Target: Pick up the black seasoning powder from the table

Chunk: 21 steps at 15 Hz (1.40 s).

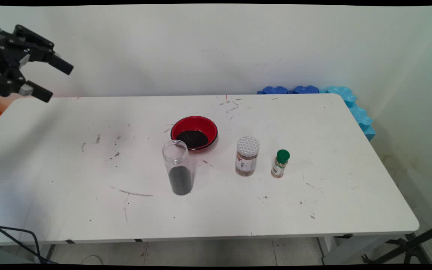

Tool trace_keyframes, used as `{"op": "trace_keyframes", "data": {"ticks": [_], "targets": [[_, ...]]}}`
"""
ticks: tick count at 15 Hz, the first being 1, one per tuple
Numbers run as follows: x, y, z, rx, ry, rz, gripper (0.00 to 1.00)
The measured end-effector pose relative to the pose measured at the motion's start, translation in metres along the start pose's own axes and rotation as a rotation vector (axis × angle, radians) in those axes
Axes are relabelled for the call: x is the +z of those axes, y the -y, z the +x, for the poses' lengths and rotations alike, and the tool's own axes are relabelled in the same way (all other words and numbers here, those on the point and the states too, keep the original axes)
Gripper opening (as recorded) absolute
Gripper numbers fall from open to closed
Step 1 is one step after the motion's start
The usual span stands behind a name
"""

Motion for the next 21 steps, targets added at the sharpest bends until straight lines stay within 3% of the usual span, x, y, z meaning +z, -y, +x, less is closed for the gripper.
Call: {"op": "trace_keyframes", "data": {"ticks": [8,14,21], "targets": [[0.026,-0.005,-0.034,-0.028,0.028,0.024,1.00],[0.088,-0.013,-0.065,-0.081,0.046,0.074,1.00],[0.168,-0.024,-0.092,-0.108,0.052,0.094,1.00]]}}
